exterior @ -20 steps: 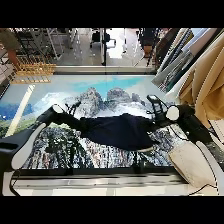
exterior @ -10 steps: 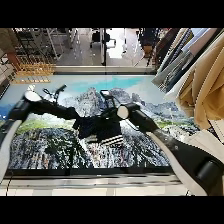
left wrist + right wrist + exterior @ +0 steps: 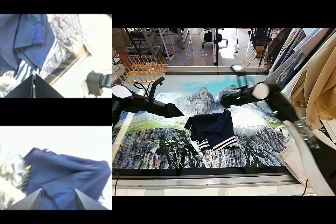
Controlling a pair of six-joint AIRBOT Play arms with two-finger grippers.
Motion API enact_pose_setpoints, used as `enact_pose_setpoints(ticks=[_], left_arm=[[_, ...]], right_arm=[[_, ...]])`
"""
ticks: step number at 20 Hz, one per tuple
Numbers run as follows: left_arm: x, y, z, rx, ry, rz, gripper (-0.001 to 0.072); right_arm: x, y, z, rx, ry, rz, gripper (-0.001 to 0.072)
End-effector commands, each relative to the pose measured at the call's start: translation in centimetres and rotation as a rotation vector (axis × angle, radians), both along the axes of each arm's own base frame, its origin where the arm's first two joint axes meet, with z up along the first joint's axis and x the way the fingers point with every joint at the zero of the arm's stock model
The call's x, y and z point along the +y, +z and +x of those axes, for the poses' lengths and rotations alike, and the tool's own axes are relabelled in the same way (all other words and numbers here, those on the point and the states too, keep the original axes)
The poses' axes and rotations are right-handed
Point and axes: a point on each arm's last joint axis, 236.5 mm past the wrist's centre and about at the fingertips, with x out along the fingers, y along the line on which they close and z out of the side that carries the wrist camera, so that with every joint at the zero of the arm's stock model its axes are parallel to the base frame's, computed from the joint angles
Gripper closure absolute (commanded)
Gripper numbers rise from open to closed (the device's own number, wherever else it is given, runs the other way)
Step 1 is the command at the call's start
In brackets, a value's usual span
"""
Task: Fold the clothes and pants, and hang the long-sleeved shirts on hangers.
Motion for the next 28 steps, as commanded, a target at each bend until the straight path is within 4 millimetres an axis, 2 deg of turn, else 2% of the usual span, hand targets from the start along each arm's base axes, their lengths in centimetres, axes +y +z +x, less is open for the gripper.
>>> enact_pose_setpoints(ticks=[1, 4, 6, 7, 8, 10, 12, 13, 14, 20, 23, 24, 26, 27, 28], left_arm=[[0.0, 0.2, -0.6, 0.014, -0.011, -0.001, 0.0698], [0.0, 0.2, -0.5, 0.013, -0.010, -0.001, 0.0698], [0.0, 0.2, -0.5, 0.013, -0.010, -0.001, 0.0698], [0.1, 0.1, -0.5, 0.013, -0.011, -0.001, 0.0698], [0.0, 0.1, -0.5, 0.013, -0.011, -0.001, 0.0698], [0.0, 0.1, -0.5, 0.016, -0.010, -0.002, 0.0698], [0.0, 0.0, -0.5, 0.017, -0.010, -0.002, 0.0698], [0.0, 0.0, -0.5, 0.017, -0.011, -0.003, 0.0698], [0.0, 0.0, -0.5, 0.017, -0.011, -0.003, 0.0698], [0.0, 0.0, -0.5, 0.018, -0.012, -0.003, 0.0698], [0.0, 0.0, -0.6, 0.019, -0.013, -0.003, 0.0698], [0.0, 0.0, -0.6, 0.019, -0.013, -0.003, 0.0698], [0.0, 0.0, -0.6, 0.020, -0.014, -0.003, 0.0698], [0.0, 0.0, -0.6, 0.021, -0.014, -0.003, 0.0698], [0.0, 0.0, -0.8, 0.025, -0.019, -0.003, 0.0697]], right_arm=[[-7.1, 0.6, 0.4, 0.029, -0.117, -0.026, 0.0245], [-11.4, -3.0, -0.5, 0.135, -0.197, -0.043, 0.0245], [-12.4, -6.5, -1.7, 0.226, -0.221, -0.037, 0.0244], [-12.1, -8.2, -2.2, 0.256, -0.226, -0.025, 0.0239], [-11.7, -10.0, -2.4, 0.271, -0.240, -0.002, 0.0234], [-10.4, -12.8, -2.4, 0.287, -0.288, 0.097, 0.0138], [-9.3, -14.9, -2.7, 0.298, -0.304, 0.180, 0.0105], [-8.5, -15.9, -3.3, 0.325, -0.278, 0.202, 0.0035], [-7.7, -16.7, -3.8, 0.359, -0.245, 0.224, 0.0009], [-3.7, -21.3, -5.4, 0.506, -0.140, 0.335, 0.0009], [-1.2, -23.1, -5.4, 0.552, -0.105, 0.373, 0.0012], [-0.2, -23.7, -5.2, 0.561, -0.086, 0.370, 0.0032], [2.1, -23.9, -4.6, 0.551, -0.036, 0.365, 0.0119], [3.2, -23.5, -4.0, 0.533, -0.014, 0.363, 0.0204], [3.8, -23.0, -3.4, 0.517, -0.005, 0.361, 0.0444]])
